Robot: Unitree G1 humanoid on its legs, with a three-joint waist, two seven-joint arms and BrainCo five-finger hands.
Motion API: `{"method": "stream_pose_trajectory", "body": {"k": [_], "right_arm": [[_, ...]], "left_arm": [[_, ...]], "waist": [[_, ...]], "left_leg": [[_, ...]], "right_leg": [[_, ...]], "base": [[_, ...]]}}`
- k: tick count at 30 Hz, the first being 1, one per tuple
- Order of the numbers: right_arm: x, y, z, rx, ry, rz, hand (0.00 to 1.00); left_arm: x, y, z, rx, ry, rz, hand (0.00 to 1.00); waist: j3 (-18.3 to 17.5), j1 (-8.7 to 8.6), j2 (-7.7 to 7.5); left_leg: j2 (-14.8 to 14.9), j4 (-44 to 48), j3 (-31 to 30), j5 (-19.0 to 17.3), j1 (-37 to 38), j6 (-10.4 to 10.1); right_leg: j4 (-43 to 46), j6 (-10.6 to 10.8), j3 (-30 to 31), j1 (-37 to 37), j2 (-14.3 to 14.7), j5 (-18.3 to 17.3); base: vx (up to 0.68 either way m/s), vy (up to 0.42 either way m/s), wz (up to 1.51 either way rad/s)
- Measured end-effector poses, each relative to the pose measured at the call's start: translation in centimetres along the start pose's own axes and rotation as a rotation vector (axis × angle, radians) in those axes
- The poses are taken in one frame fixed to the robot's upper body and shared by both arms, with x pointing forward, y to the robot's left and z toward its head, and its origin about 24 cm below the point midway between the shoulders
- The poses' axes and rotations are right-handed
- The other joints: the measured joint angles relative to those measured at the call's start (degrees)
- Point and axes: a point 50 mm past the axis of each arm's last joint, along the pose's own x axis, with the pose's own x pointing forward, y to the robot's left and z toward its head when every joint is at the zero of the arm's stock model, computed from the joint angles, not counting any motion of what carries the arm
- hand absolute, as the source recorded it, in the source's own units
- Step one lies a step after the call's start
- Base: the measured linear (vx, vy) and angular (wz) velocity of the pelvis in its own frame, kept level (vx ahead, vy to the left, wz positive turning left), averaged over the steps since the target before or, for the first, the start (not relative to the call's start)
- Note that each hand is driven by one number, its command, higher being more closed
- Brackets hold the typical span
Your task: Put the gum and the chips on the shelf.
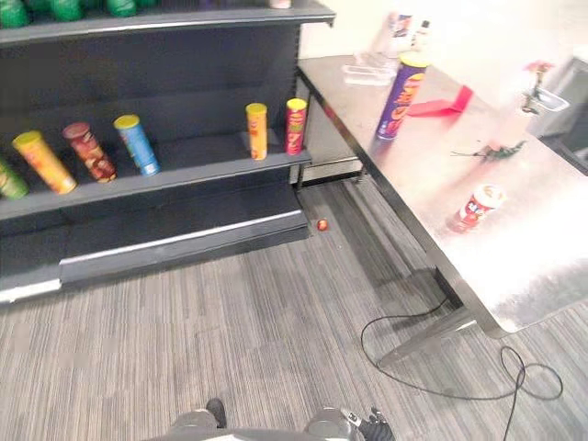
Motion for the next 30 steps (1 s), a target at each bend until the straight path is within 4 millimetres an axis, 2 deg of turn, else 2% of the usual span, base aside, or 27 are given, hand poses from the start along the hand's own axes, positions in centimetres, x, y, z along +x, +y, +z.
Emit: {"method": "stream_pose_trajectory", "body": {"k": [1,2,3,5,6,7,9,10,11,12,13,14,15,16,17,18,19,20,21,22,23,24,26,27,30], "right_arm": [[0.0,-0.1,0.5,-0.010,-0.018,0.016,0.00],[0.0,-0.1,0.5,-0.012,-0.020,0.019,0.00],[0.0,0.0,0.6,-0.021,-0.031,0.030,0.00],[0.0,0.2,0.7,-0.027,-0.040,0.035,0.00],[-0.2,0.4,0.2,-0.037,-0.034,0.040,0.00],[-0.1,-0.1,0.6,-0.046,-0.047,0.025,0.00],[0.1,-1.0,1.4,-0.078,-0.077,0.000,0.00],[0.1,-1.2,1.3,-0.072,-0.076,-0.006,0.00],[0.1,-1.2,1.4,-0.069,-0.074,-0.008,0.00],[0.1,-1.2,1.2,-0.069,-0.064,-0.011,0.00],[0.1,-1.2,1.2,-0.069,-0.062,-0.011,0.00],[0.2,-1.1,1.0,-0.067,-0.051,-0.014,0.00],[0.2,-1.2,1.0,-0.070,-0.041,-0.024,0.00],[0.3,-1.3,1.1,-0.072,-0.037,-0.029,0.00],[0.3,-1.7,1.2,-0.080,-0.032,-0.039,0.00],[0.4,-1.9,1.5,-0.089,-0.039,-0.044,0.00],[0.3,-1.9,1.2,-0.090,-0.030,-0.042,0.00],[0.4,-1.9,1.3,-0.099,-0.022,-0.042,0.00],[0.6,-2.4,2.1,-0.108,-0.033,-0.055,0.00],[0.6,-2.5,2.1,-0.103,-0.029,-0.059,0.00],[0.6,-2.6,1.9,-0.092,-0.015,-0.068,0.00],[0.5,-2.6,1.6,-0.089,-0.001,-0.067,0.00],[0.5,-2.6,1.2,-0.085,0.014,-0.067,0.00],[0.4,-2.8,0.8,-0.071,0.026,-0.077,0.00],[0.1,-3.6,0.0,-0.056,0.049,-0.107,0.00]], "left_arm": [[0.1,-1.3,2.0,-0.018,-0.056,-0.030,0.00],[0.1,-1.5,2.3,-0.021,-0.064,-0.035,0.00],[0.1,-2.3,3.6,-0.046,-0.095,-0.054,0.00],[0.0,-3.3,4.7,-0.065,-0.120,-0.079,0.00],[0.0,-3.2,4.9,-0.065,-0.128,-0.080,0.00],[-0.3,-4.3,4.5,-0.075,-0.114,-0.109,0.00],[-0.8,-5.6,3.4,-0.077,-0.097,-0.161,0.00],[-0.9,-5.8,3.2,-0.078,-0.095,-0.170,0.00],[-0.8,-5.8,3.0,-0.069,-0.093,-0.179,0.00],[-0.8,-5.6,2.6,-0.050,-0.083,-0.179,0.00],[-0.7,-5.5,2.6,-0.046,-0.081,-0.177,0.00],[-0.5,-5.0,2.7,-0.034,-0.087,-0.166,0.00],[-0.4,-4.6,3.0,-0.021,-0.097,-0.156,0.00],[-0.3,-4.5,3.1,-0.019,-0.097,-0.154,0.00],[-0.4,-4.4,2.3,-0.012,-0.074,-0.151,0.00],[-0.3,-4.0,1.9,-0.019,-0.065,-0.144,0.00],[-0.2,-3.6,2.1,-0.025,-0.073,-0.134,0.00],[-0.2,-3.4,1.8,-0.026,-0.056,-0.129,0.00],[-0.4,-3.2,0.4,-0.033,-0.010,-0.124,0.00],[-0.3,-3.0,0.1,-0.045,0.004,-0.116,0.00],[-0.4,-3.1,-0.3,-0.055,0.026,-0.115,0.00],[-0.4,-2.9,-0.7,-0.061,0.043,-0.112,0.00],[-0.5,-2.5,-1.6,-0.091,0.084,-0.103,0.00],[-0.5,-2.4,-1.7,-0.087,0.094,-0.101,0.00],[-0.5,-2.3,-1.9,-0.081,0.106,-0.098,0.00]], "waist": [[0.42,-0.26,1.00],[0.46,-0.33,1.14],[0.51,-0.97,1.27],[0.55,-1.31,0.89],[0.18,-1.23,-0.58],[0.65,-1.36,1.47],[0.56,-1.32,4.53],[0.76,-1.37,4.33],[0.75,-1.27,5.15],[0.84,-1.14,4.33],[0.85,-1.09,4.18],[0.87,-0.50,3.38],[1.09,-0.07,3.06],[1.03,0.22,3.45],[0.13,0.59,5.71],[-0.82,0.06,5.83],[-1.25,0.14,4.79],[-0.94,0.57,5.88],[-0.92,0.26,7.36],[-0.82,0.23,7.38],[-0.74,0.37,7.20],[-0.82,0.36,6.98],[-1.01,0.33,6.65],[-1.04,0.29,6.56],[-1.05,0.19,6.50]], "left_leg": [[2.12,-1.13,2.67,-1.13,3.08,-0.62],[2.56,-1.04,3.22,-1.44,3.48,-0.79],[3.81,-0.96,5.21,-2.28,5.18,-1.26],[4.05,-1.08,8.53,-2.84,8.55,-1.86],[2.32,-1.09,10.13,-3.42,10.21,-2.72],[3.49,-1.18,11.11,-4.12,12.22,-3.67],[4.19,-1.04,13.29,-4.23,12.52,-3.85],[4.17,-1.16,14.61,-4.26,12.73,-3.87],[4.17,-1.61,16.14,-4.23,14.05,-3.83],[4.28,-0.69,16.56,-4.51,15.09,-3.78],[4.31,0.10,16.63,-4.53,15.16,-3.84],[5.34,5.42,16.31,-4.74,14.04,-4.17],[7.71,15.49,15.86,-4.99,11.78,-6.00],[9.58,21.81,15.67,-4.42,9.81,-6.79],[13.54,30.20,12.67,-0.24,5.26,-9.30],[14.30,37.34,9.41,4.26,1.57,-9.44],[14.20,41.01,9.15,6.92,0.26,-9.36],[16.64,47.08,7.23,8.73,-1.89,-9.65],[17.24,49.34,7.32,2.67,-3.79,-8.99],[16.85,48.96,8.44,0.40,-4.26,-8.70],[15.72,45.85,9.97,-2.99,-4.67,-7.27],[14.69,41.46,10.24,-3.92,-4.58,-6.08],[12.52,28.26,8.26,-4.28,-4.19,-5.76],[11.06,18.98,5.36,-3.48,-3.87,-4.64],[7.79,5.77,-1.91,-1.81,-2.52,-3.98]], "right_leg": [[2.09,-0.79,-8.38,-3.98,2.18,-8.84],[1.65,-1.20,-9.72,-4.50,2.68,-9.51],[-1.98,-3.31,-14.59,-6.67,4.58,-10.88],[-14.16,-3.69,-19.01,-8.18,7.22,-9.45],[-24.24,-7.02,-20.78,-7.62,7.97,-2.95],[-24.03,-9.96,-21.64,-6.41,9.58,-2.92],[-25.22,-12.03,-23.40,-6.48,12.13,-3.64],[-25.19,-11.89,-24.12,-6.47,12.35,-4.36],[-24.90,-11.43,-23.95,-5.88,12.78,-5.81],[-24.64,-9.63,-23.71,-5.52,13.15,-8.22],[-24.64,-9.53,-23.61,-5.42,13.12,-8.38],[-25.15,-9.08,-23.78,-4.34,13.24,-9.47],[-28.06,-8.65,-24.05,-2.17,13.89,-9.30],[-30.15,-8.20,-24.13,-0.86,14.66,-9.03],[-35.26,-7.61,-24.74,2.24,17.50,-8.55],[-30.56,-8.82,-24.11,2.08,16.53,-9.58],[-32.12,-7.67,-23.26,2.92,15.97,-10.12],[-35.01,-7.83,-21.07,4.26,18.22,-8.55],[-37.27,-7.62,-18.14,5.18,19.79,-7.66],[-38.15,-8.04,-16.08,5.26,20.05,-6.83],[-39.67,-8.05,-12.81,5.88,20.18,-5.77],[-40.57,-7.82,-10.50,6.29,20.17,-5.55],[-42.12,-6.68,-6.23,6.62,20.10,-4.85],[-42.93,-5.80,-4.33,6.49,19.94,-3.86],[-43.43,-4.13,0.19,6.39,19.31,-2.86]], "base": [[0.23,-0.049,-0.79],[0.24,-0.073,-0.83],[0.25,-0.092,-0.59],[0.35,-0.124,-0.65],[0.29,-0.088,-0.65],[0.35,-0.064,-0.85],[0.29,-0.026,-0.80],[0.16,-0.032,-0.50],[0.11,-0.027,-0.36],[0.11,-0.024,-0.30],[0.08,-0.057,-0.31],[0.03,-0.058,-0.43],[0.02,-0.041,-0.55],[0.04,-0.019,-0.70],[0.16,-0.008,-0.66],[0.23,-0.034,-0.66],[0.28,-0.034,-0.89],[0.21,0.004,-1.16],[0.20,0.045,-1.23],[0.13,0.067,-1.18],[0.15,0.058,-1.06],[0.10,0.045,-1.26],[0.16,0.109,-1.40],[0.18,0.163,-1.29],[0.20,0.223,-0.96]]}}
